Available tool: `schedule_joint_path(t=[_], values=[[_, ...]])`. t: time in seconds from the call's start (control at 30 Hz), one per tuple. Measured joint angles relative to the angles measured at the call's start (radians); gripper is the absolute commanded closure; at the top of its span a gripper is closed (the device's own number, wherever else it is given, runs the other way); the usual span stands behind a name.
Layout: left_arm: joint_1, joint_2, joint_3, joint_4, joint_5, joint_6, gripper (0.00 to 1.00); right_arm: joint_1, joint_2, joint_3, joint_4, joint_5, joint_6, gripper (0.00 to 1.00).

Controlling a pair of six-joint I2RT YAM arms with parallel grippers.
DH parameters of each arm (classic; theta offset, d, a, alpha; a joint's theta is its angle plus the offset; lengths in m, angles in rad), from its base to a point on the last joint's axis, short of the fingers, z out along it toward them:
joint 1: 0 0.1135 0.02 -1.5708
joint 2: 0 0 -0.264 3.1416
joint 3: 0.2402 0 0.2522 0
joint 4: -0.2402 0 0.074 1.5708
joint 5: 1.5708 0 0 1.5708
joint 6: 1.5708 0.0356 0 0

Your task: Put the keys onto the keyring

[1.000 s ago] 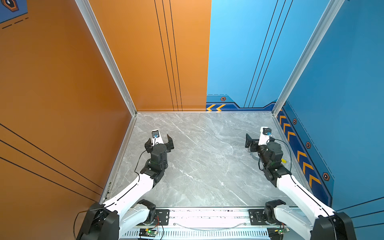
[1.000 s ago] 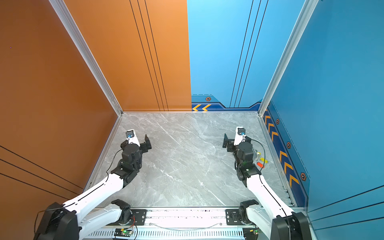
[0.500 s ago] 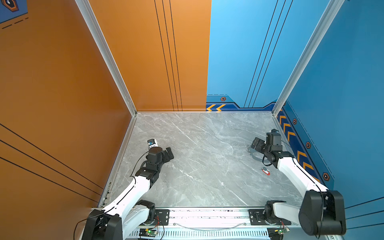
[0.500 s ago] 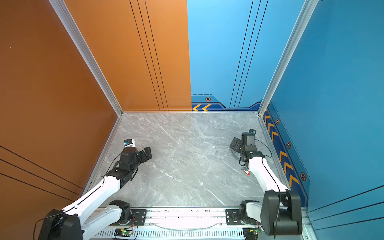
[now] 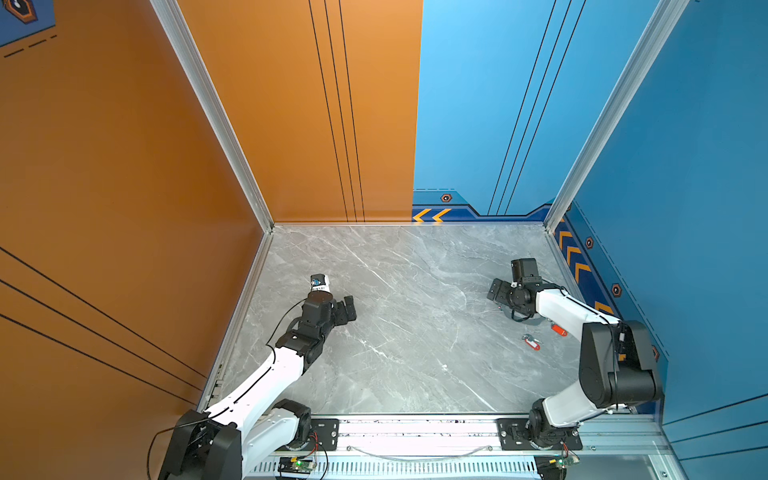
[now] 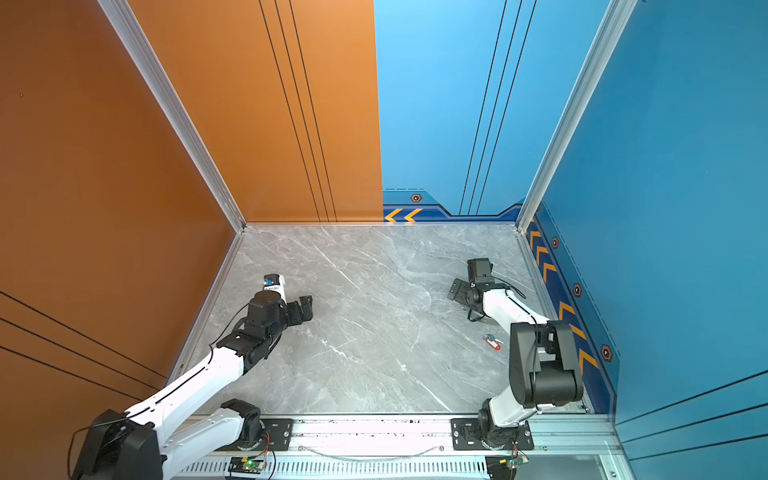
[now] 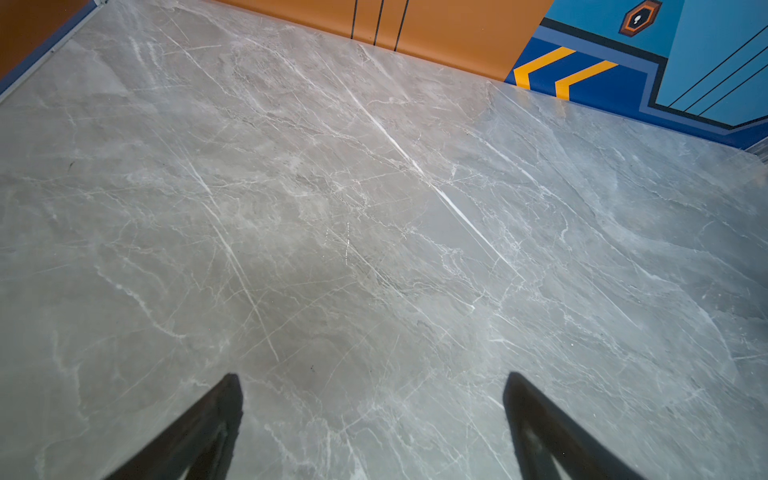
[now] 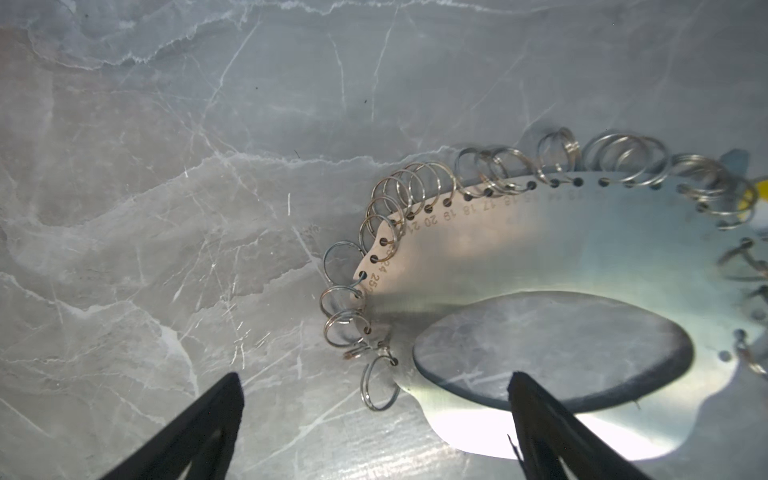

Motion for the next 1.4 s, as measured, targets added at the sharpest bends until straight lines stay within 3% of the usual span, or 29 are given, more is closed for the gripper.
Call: schedule_joint_path(t=[0.4,0.6,0.83,1.23,1.4], values=[[-0.01,0.001,0.0,0.004,-0.027,0.022,0.02,0.027,0.115,0.042,-0.017,-0.035,0.014,0.0],[-0.021,0.027,0.0,0.005,-0.038,0.023,0.02,0.098,0.137,0.066,-0.015,-0.044,0.016,0.0],[-0.028,0.026,0.0,0.005,-0.068,0.026,0.02,0.266,0.183,0.124,-0.014,-0.048,0.06,0.0],[-0.031,-0.141,-0.05,0.007,-0.192,0.031,0.02,0.696,0.388,0.405,-0.024,-0.083,0.174,0.0],[-0.031,-0.19,-0.069,0.005,-0.226,0.03,0.02,0.775,0.396,0.466,-0.064,-0.1,0.18,0.0]])
